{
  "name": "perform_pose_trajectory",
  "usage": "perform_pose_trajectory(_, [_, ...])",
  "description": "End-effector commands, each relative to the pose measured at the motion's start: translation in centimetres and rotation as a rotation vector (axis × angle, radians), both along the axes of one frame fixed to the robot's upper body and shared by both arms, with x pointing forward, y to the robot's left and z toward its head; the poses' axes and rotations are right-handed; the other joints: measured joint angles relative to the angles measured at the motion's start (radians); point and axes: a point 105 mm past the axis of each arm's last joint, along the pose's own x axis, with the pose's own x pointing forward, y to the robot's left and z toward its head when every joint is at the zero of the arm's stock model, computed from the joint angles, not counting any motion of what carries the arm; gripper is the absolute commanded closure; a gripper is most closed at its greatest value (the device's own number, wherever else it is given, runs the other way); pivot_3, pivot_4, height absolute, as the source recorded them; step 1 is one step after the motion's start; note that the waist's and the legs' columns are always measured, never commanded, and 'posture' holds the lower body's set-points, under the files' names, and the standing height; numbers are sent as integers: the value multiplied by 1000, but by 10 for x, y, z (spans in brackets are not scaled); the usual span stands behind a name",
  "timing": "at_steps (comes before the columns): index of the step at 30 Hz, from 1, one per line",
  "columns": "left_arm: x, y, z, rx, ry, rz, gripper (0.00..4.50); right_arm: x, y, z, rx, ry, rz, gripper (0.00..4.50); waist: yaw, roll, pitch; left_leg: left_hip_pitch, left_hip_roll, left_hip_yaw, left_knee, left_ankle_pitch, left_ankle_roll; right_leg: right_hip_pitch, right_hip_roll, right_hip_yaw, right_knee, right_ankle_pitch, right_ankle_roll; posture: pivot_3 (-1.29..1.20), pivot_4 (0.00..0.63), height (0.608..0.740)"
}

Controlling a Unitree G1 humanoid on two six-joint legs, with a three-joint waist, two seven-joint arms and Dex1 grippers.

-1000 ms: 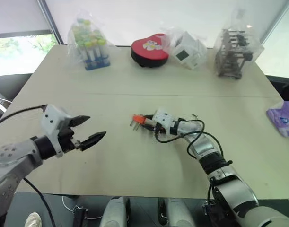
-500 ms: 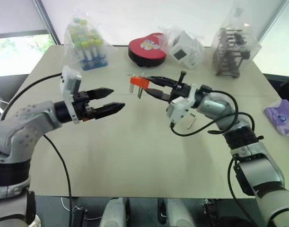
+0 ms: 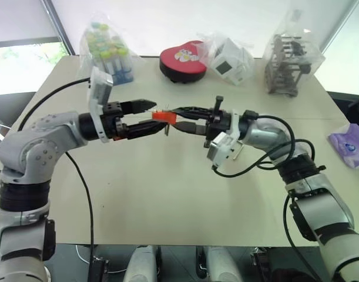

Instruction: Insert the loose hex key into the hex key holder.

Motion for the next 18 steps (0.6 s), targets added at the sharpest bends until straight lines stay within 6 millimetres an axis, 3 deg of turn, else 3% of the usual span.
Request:
perform_pose_trajectory(1, [-1, -1, 5, -1, -26, -8, 0, -5, 1, 17, 32, -48, 31, 3514, 0, 0, 0, 0, 0, 0, 0, 0, 0, 0, 0, 0, 0, 0, 0, 0, 150, 740])
perform_pose_trajectory(6, [0, -2, 0, 3, -14, -10, 0, -5, 1, 18, 32, -48, 32, 3514, 1, 0, 0, 0, 0, 0, 0, 0, 0, 0, 0, 0, 0, 0, 0, 0, 150, 740])
perform_pose_trajectory(7, [1, -2, 0, 1, -14, -11, 255, -5, 1, 18, 31, -49, 32, 3514, 2, 0, 0, 0, 0, 0, 0, 0, 0, 0, 0, 0, 0, 0, 0, 0, 150, 740])
perform_pose_trajectory(9, [2, -3, 0, -4, -13, -14, 791, -5, 1, 18, 29, -49, 32, 3514, 2, 0, 0, 0, 0, 0, 0, 0, 0, 0, 0, 0, 0, 0, 0, 0, 150, 740])
perform_pose_trajectory(12, [2, -5, 0, -8, -13, -20, 2095, -6, 1, 18, 26, -48, 33, 3514, 2, 0, 0, 0, 0, 0, 0, 0, 0, 0, 0, 0, 0, 0, 0, 0, 150, 740])
perform_pose_trajectory(16, [3, -8, 0, -13, -12, -28, 4157, -7, 0, 16, 19, -43, 31, 3514, 2, 0, 0, 0, 0, 0, 0, 0, 0, 0, 0, 0, 0, 0, 0, 0, 150, 740])
perform_pose_trajectory(17, [3, -8, 0, -13, -12, -30, 4450, -7, 0, 15, 16, -41, 31, 3514, 3, 0, 0, 0, 0, 0, 0, 0, 0, 0, 0, 0, 0, 0, 0, 0, 150, 740])
perform_pose_trajectory(18, [3, -8, 0, -14, -12, -31, 4450, -7, 0, 15, 14, -40, 31, 3514, 3, 0, 0, 0, 0, 0, 0, 0, 0, 0, 0, 0, 0, 0, 0, 0, 150, 740])
